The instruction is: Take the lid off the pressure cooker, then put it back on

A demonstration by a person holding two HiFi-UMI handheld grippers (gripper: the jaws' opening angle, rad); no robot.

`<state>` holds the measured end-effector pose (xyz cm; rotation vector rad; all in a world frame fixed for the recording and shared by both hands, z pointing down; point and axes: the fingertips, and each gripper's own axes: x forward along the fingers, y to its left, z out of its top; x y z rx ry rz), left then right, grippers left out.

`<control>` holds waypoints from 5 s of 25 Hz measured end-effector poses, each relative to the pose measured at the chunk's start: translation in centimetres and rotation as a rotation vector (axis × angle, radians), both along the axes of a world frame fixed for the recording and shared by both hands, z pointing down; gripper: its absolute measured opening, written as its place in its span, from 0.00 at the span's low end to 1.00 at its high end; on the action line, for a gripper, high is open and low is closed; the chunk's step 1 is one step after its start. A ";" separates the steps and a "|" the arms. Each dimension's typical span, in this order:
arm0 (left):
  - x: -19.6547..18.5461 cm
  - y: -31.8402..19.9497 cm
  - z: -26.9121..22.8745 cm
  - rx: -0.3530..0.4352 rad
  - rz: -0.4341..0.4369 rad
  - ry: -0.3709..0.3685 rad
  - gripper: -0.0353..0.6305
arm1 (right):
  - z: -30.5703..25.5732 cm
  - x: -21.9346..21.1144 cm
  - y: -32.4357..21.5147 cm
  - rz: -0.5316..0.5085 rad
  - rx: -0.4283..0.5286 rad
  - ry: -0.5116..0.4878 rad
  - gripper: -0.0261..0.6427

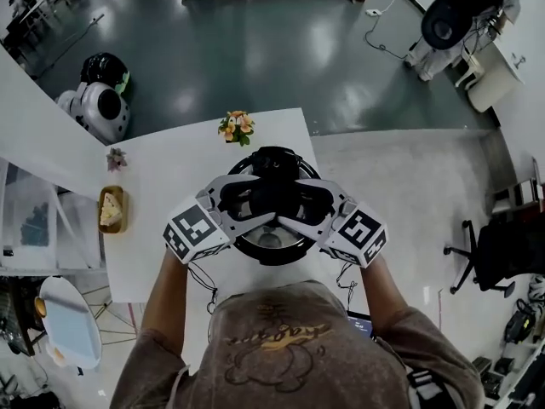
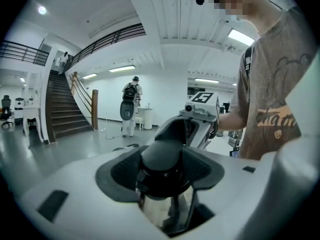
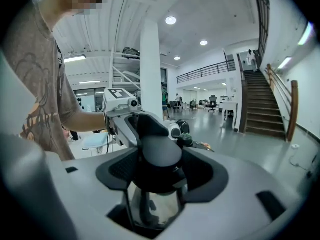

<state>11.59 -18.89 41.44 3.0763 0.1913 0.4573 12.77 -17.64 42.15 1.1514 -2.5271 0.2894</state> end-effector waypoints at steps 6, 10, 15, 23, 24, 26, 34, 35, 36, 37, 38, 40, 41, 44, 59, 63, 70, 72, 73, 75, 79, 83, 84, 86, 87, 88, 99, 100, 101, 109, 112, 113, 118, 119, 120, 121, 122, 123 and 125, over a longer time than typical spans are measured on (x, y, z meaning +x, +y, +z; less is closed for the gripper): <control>0.0 0.0 0.0 -0.001 0.151 0.006 0.45 | 0.1 -0.2 0.3 0.157 0.003 0.001 0.45; 0.7 0.2 -0.2 -0.001 0.231 0.007 0.45 | -0.2 0.3 0.6 0.241 0.009 0.002 0.45; 0.6 0.1 -0.1 -0.002 0.316 0.007 0.45 | 0.2 0.2 0.5 0.334 0.008 0.014 0.45; 0.9 0.2 -0.3 0.009 0.352 0.019 0.45 | -0.1 0.5 0.8 0.375 0.016 0.016 0.45; 0.9 0.2 -0.3 0.009 0.351 0.019 0.45 | 0.0 0.6 0.8 0.375 0.014 0.016 0.45; 0.9 0.3 -0.3 0.009 0.349 0.016 0.46 | 0.0 0.6 0.9 0.373 0.016 0.013 0.45; 0.9 0.4 -0.5 0.020 0.343 0.021 0.45 | -0.4 0.6 0.8 0.359 0.041 0.040 0.43; 0.9 0.5 -0.5 0.027 0.341 0.024 0.45 | -0.6 0.5 0.9 0.353 0.046 0.048 0.43; 0.8 0.6 -0.6 0.036 0.339 0.026 0.45 | -0.8 0.5 0.9 0.346 0.052 0.059 0.43; 0.7 0.6 -0.9 0.047 0.337 0.028 0.45 | -1.0 0.4 1.0 0.338 0.057 0.072 0.43; 0.7 0.7 -1.1 0.055 0.333 0.028 0.45 | -1.2 0.4 1.0 0.330 0.059 0.084 0.43; 0.5 0.7 -1.7 0.058 0.321 0.036 0.45 | -1.8 0.3 1.0 0.318 0.062 0.087 0.43; 0.4 0.7 -2.0 0.053 0.313 0.043 0.45 | -2.1 0.2 1.0 0.313 0.065 0.080 0.43; -0.1 0.6 -3.2 0.046 0.288 0.064 0.45 | -3.2 -0.2 0.9 0.290 0.075 0.066 0.42; -8.4 -1.3 -7.7 0.120 0.004 0.057 0.45 | -7.5 -8.1 -1.3 0.008 0.141 0.052 0.43; -13.6 -2.2 -7.5 0.129 -0.107 0.042 0.45 | -7.3 -13.2 -2.4 -0.101 0.153 0.036 0.43; -22.3 -2.0 -6.5 0.119 -0.296 -0.005 0.45 | -6.3 -21.8 -2.6 -0.286 0.146 -0.009 0.43; -24.8 -2.0 -5.9 0.114 -0.330 -0.014 0.45 | -5.7 -24.2 -2.6 -0.318 0.140 -0.014 0.43; -26.0 -1.9 -5.6 0.111 -0.345 -0.016 0.45 | -5.4 -25.4 -2.5 -0.332 0.139 -0.015 0.43; -28.0 -1.7 -5.0 0.109 -0.373 -0.021 0.45 | -4.8 -27.4 -2.4 -0.359 0.137 -0.020 0.43; -30.5 -1.5 -3.0 0.094 -0.391 -0.042 0.45 | -2.5 -30.0 -2.3 -0.381 0.110 -0.034 0.43; -31.8 -1.4 -0.1 0.061 -0.405 -0.057 0.45 | 0.0 -31.2 -2.0 -0.386 0.087 -0.015 0.43; -31.9 -1.3 0.6 0.050 -0.405 -0.064 0.45 | 0.6 -31.3 -1.9 -0.387 0.085 -0.007 0.43; -31.9 -1.1 2.0 0.035 -0.397 -0.072 0.45 | 2.1 -31.4 -1.8 -0.391 0.073 0.011 0.43; -31.8 -1.0 2.6 0.031 -0.392 -0.074 0.45 | 2.8 -31.4 -1.7 -0.393 0.064 0.018 0.43; -31.8 -1.0 3.3 0.027 -0.389 -0.075 0.45 | 3.6 -31.5 -1.7 -0.395 0.055 0.021 0.43; -32.0 -1.7 12.1 -0.060 -0.393 -0.130 0.45 | 12.1 -31.9 -2.3 -0.412 -0.010 0.042 0.43; -32.1 -1.8 12.8 -0.062 -0.394 -0.139 0.45 | 12.8 -32.0 -2.4 -0.415 -0.013 0.042 0.43; -32.1 -1.9 13.4 -0.064 -0.394 -0.147 0.45 | 13.4 -32.1 -2.5 -0.417 -0.015 0.043 0.43; -32.6 -2.6 16.4 -0.072 -0.424 -0.163 0.45 | 16.4 -32.6 -3.2 -0.443 -0.023 0.049 0.43; -32.7 -2.7 17.3 -0.054 -0.432 -0.185 0.45 | 17.3 -32.7 -3.3 -0.455 -0.031 0.062 0.43; -32.7 -2.6 17.6 -0.050 -0.433 -0.193 0.45 | 17.6 -32.7 -3.2 -0.458 -0.034 0.067 0.43; -32.7 -2.7 18.5 -0.029 -0.443 -0.213 0.45 | 18.4 -32.7 -3.3 -0.458 -0.040 0.068 0.43; -32.8 -2.7 18.5 -0.030 -0.444 -0.212 0.45 | 18.4 -32.7 -3.3 -0.459 -0.039 0.066 0.43; -32.7 -2.7 18.5 -0.033 -0.444 -0.210 0.45 | 18.4 -32.7 -3.3 -0.461 -0.041 0.066 0.43; -32.7 -2.7 18.4 -0.035 -0.446 -0.209 0.45 | 18.5 -32.6 -3.3 -0.464 -0.045 0.069 0.43; -32.6 -2.7 18.5 -0.035 -0.450 -0.212 0.46 | 18.5 -32.6 -3.2 -0.465 -0.049 0.074 0.43; -32.6 -2.7 18.5 -0.033 -0.459 -0.216 0.46 | 18.5 -32.5 -3.2 -0.465 -0.050 0.080 0.43; -32.7 -2.7 18.3 -0.037 -0.489 -0.207 0.46 | 18.2 -32.4 -3.2 -0.455 -0.042 0.090 0.43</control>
